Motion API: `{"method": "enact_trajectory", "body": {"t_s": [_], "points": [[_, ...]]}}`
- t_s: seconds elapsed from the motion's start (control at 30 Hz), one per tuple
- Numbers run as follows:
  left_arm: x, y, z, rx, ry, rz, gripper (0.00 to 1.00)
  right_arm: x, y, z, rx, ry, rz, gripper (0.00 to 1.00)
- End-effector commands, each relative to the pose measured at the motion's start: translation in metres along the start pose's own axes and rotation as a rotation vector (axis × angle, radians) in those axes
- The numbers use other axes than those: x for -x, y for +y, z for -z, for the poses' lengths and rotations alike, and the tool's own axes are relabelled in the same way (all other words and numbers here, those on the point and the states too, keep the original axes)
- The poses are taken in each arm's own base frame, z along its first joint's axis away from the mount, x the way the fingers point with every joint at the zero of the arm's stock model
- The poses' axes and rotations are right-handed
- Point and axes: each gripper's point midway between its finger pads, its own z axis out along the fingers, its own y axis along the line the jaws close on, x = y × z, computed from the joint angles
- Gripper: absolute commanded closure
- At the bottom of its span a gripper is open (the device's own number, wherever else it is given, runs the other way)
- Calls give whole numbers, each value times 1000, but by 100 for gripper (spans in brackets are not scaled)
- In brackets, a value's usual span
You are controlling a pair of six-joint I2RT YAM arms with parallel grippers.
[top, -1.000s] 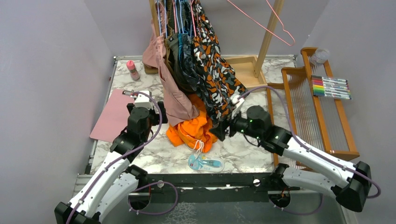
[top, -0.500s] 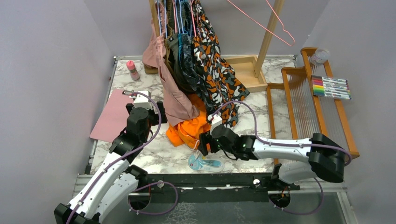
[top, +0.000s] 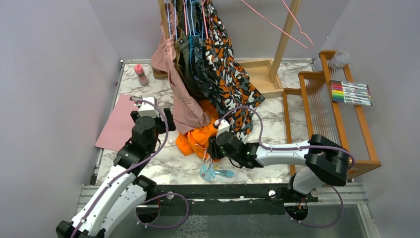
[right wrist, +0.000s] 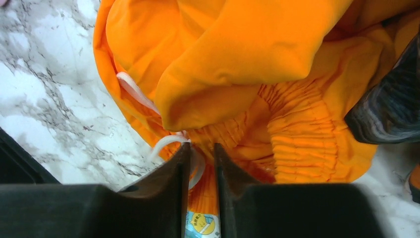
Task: Place the shorts on the hanger
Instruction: Adjust the shorts at the center of the board.
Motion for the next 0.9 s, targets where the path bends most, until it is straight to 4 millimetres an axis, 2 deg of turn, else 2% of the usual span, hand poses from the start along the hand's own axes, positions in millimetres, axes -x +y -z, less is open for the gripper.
{"method": "enact_trajectory", "body": {"t_s": [0.0, 0.03, 0.07, 0.2, 0.4, 0.5, 0.57, 0.63, 0.67, 0.77, 0.87], "points": [[12, 9, 7, 41, -44, 26, 2, 25, 21, 0, 73, -71, -12, 88], [13, 10, 8, 47, -48, 30, 2, 30, 24, 4, 89, -76, -4, 97], [14, 11, 9, 52, -52, 33, 2, 34, 28, 10, 109, -75, 5, 99], [18, 16, 13, 69, -73, 46, 2, 51, 49, 50, 240, -62, 56, 99], [27, 22, 21, 82, -123, 72, 2, 75, 66, 121, 415, -107, 129, 99], [30, 24, 23, 81, -146, 84, 3, 101, 75, 149, 457, -151, 183, 99], [30, 24, 24, 80, -156, 88, 4, 116, 78, 157, 443, -158, 220, 99], [31, 24, 24, 77, -159, 89, 4, 116, 75, 151, 404, -121, 244, 98], [31, 23, 24, 76, -157, 89, 4, 109, 71, 142, 377, -102, 231, 90], [28, 22, 23, 70, -146, 84, 4, 85, 55, 110, 301, -83, 159, 60], [27, 21, 22, 68, -138, 80, 4, 75, 36, 85, 192, -111, 66, 42]]}}
